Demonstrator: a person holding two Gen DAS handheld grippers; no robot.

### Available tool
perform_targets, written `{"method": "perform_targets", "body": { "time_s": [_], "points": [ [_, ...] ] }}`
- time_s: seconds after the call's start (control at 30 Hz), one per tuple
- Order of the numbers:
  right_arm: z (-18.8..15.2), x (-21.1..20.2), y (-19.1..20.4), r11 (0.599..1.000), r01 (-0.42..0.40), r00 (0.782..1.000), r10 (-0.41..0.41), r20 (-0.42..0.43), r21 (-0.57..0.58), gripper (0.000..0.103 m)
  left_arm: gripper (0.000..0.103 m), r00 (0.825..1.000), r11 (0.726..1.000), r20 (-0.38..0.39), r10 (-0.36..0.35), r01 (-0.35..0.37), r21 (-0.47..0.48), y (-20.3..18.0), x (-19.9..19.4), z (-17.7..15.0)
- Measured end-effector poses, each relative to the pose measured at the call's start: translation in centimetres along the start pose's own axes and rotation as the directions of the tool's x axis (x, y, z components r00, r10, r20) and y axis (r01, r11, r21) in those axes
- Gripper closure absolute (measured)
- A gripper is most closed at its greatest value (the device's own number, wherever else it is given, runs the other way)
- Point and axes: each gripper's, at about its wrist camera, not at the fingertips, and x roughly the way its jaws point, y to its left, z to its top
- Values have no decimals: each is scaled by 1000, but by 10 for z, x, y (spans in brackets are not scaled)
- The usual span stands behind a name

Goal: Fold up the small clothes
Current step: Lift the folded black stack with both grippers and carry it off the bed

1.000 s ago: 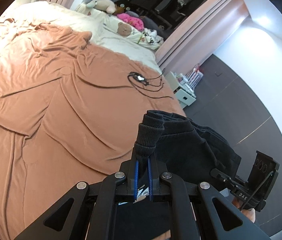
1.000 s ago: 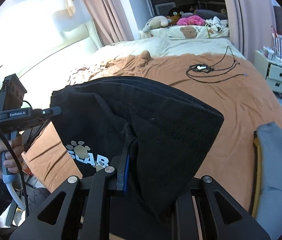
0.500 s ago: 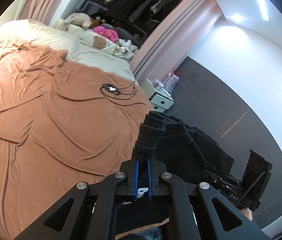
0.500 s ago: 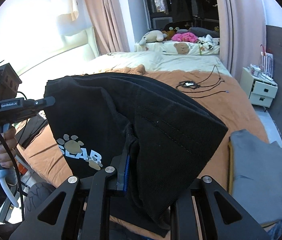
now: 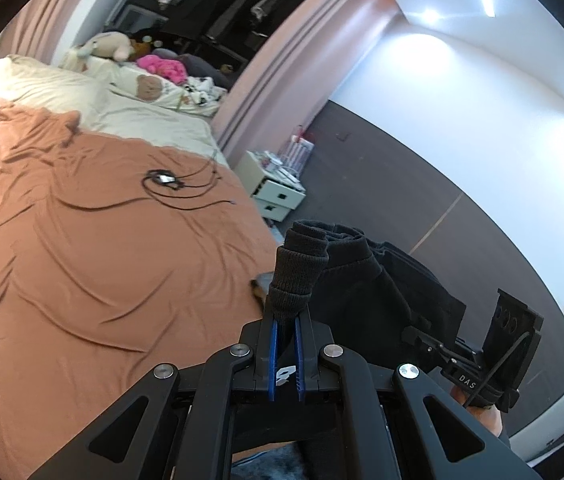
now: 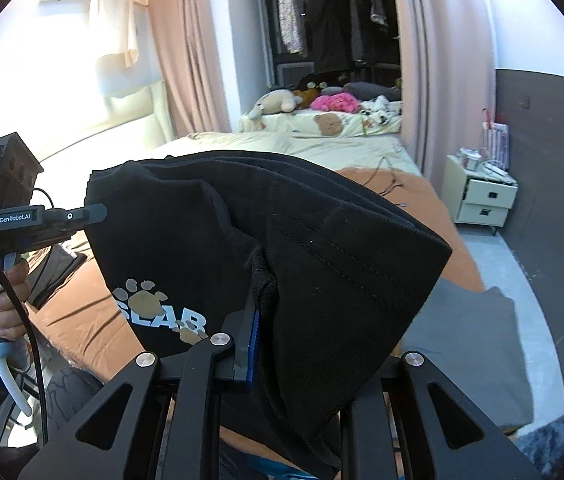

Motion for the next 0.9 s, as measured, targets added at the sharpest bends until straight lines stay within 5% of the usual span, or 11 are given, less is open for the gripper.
{"method": "perform_targets", "body": {
  "time_s": [0.47,0.9],
  "points": [
    [-9,-74,-3,980,195,976,-197,95,26,90,96,985,985,-67,-158,162,66,-104,58,-2],
    [-25,-82,13,940,331,934,-340,112,86,90,96,952,955,-154,-266,282,92,-174,116,-11]
  ]
}}
